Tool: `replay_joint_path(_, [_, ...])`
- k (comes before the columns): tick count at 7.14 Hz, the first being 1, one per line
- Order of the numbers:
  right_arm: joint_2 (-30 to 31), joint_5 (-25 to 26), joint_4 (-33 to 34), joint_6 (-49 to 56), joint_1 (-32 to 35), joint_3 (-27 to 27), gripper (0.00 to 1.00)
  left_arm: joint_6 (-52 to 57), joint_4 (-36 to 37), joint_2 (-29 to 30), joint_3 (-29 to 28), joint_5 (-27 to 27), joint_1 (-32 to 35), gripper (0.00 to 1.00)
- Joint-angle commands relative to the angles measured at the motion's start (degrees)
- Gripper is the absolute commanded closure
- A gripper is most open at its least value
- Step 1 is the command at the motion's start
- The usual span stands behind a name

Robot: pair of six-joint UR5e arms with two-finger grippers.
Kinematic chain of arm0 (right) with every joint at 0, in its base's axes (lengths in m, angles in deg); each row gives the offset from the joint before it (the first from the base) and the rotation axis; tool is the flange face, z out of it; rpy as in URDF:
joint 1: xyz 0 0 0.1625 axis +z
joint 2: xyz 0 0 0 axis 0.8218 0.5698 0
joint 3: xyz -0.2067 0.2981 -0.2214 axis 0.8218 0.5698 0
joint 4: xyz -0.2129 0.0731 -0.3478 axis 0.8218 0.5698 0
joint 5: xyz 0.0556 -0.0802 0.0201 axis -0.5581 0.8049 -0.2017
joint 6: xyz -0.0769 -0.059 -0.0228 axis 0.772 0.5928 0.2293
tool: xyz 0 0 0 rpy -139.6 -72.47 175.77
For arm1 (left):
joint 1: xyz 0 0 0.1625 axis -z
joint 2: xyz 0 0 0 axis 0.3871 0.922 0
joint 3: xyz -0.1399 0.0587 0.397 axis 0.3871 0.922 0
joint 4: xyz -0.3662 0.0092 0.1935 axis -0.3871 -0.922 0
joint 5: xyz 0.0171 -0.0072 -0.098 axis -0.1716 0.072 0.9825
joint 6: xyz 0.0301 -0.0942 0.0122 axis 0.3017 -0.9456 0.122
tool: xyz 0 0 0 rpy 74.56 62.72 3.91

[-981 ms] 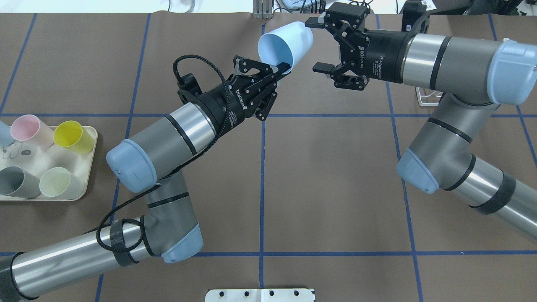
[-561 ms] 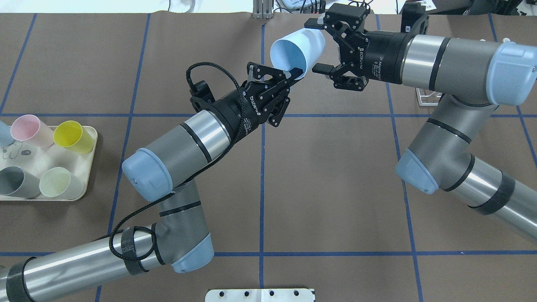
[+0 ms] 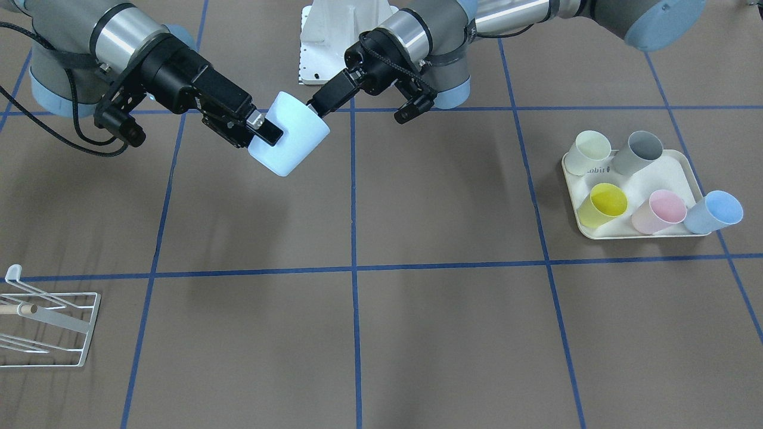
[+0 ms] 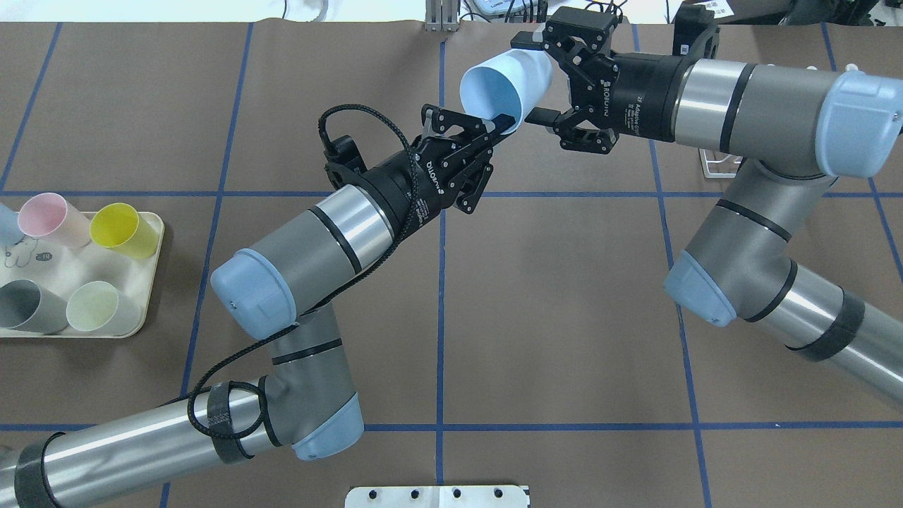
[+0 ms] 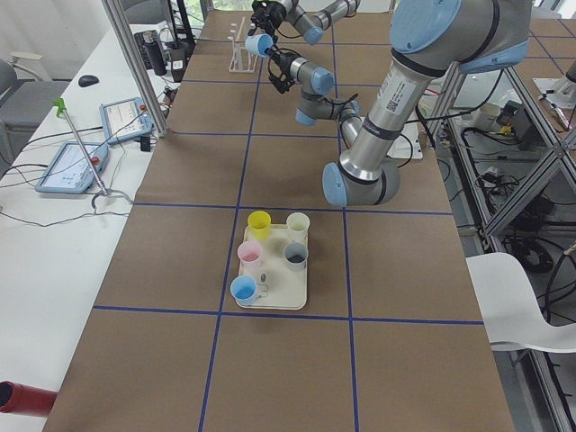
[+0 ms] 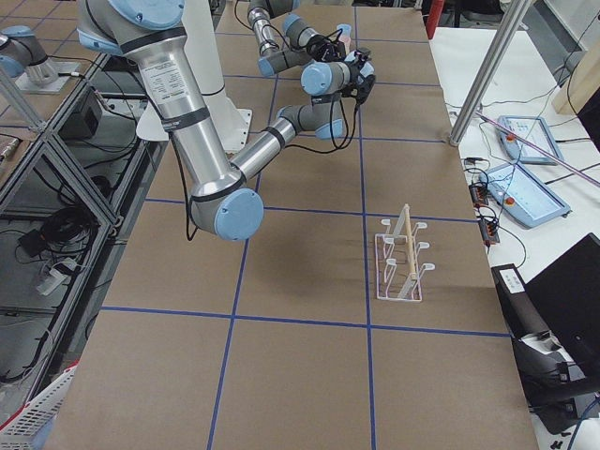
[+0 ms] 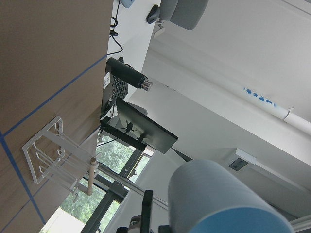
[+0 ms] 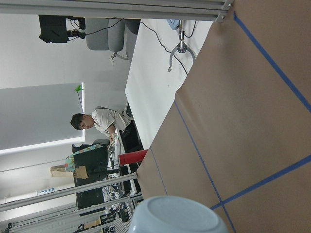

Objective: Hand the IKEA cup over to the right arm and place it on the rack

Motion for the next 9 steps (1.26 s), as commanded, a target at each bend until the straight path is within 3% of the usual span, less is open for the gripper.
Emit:
replay_joint_path(1, [-0.03,0.00,0.00,0.00,0.08,-0.01,0.00,-0.02,0.00,0.06,-0.15,0.07,-0.15,1.00])
replay_joint_path(8, [-0.03,0.44,-0.09,0.00,0.00,0.08,0.01,-0.02,0.00,0.59,-0.32,0.07,-0.67,1.00])
replay_joint_path(9, [-0.03,1.05,-0.09,0.00,-0.01,0.52,0.42,-0.11,-0.08,0.68,-0.32,0.15,-0.67,1.00])
